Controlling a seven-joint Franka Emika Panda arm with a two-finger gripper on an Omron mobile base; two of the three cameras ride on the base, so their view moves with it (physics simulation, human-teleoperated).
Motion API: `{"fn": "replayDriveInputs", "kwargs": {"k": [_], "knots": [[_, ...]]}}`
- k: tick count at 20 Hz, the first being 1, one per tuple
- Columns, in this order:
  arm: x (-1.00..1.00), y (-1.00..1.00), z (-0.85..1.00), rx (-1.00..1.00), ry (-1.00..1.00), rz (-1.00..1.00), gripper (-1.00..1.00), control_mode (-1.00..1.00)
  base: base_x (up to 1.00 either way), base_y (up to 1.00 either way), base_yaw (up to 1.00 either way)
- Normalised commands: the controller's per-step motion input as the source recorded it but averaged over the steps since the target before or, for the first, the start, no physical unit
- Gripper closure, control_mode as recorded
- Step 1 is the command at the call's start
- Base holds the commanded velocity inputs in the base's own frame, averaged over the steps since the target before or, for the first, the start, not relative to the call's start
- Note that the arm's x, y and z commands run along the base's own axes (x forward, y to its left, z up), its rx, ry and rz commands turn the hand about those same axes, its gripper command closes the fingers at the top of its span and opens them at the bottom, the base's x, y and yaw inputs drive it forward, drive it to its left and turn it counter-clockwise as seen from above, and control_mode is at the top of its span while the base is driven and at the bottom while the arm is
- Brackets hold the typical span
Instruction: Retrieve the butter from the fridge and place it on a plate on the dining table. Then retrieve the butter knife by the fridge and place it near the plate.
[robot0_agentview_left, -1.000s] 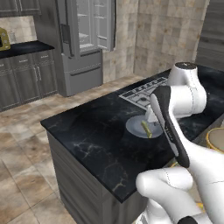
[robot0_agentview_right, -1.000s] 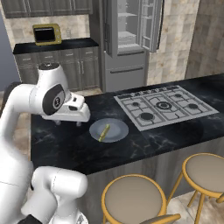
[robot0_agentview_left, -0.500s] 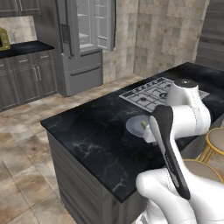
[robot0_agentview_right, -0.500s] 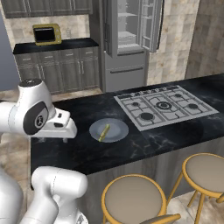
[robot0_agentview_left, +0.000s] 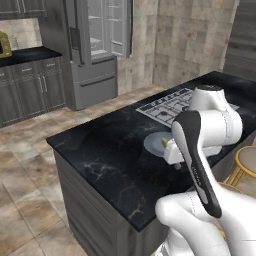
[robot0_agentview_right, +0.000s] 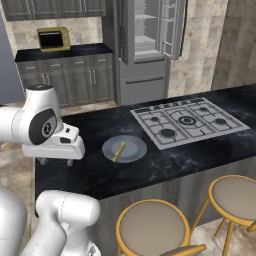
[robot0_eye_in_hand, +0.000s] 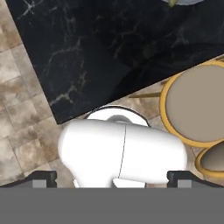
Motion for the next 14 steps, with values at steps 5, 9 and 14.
{"fn": "replayDriveInputs", "kwargs": {"k": [5, 9, 14], "knots": [[-0.09, 0.0, 0.0, 0.0, 0.0, 0.0, -1.0, 1.0, -0.1, 0.01, 0.0], [0.0, 0.0, 0.0, 0.0, 0.0, 0.0, -1.0, 1.0, -0.88, 0.28, 0.0], [0.0, 0.0, 0.0, 0.0, 0.0, 0.0, -1.0, 1.0, -0.77, 0.7, 0.12]]}}
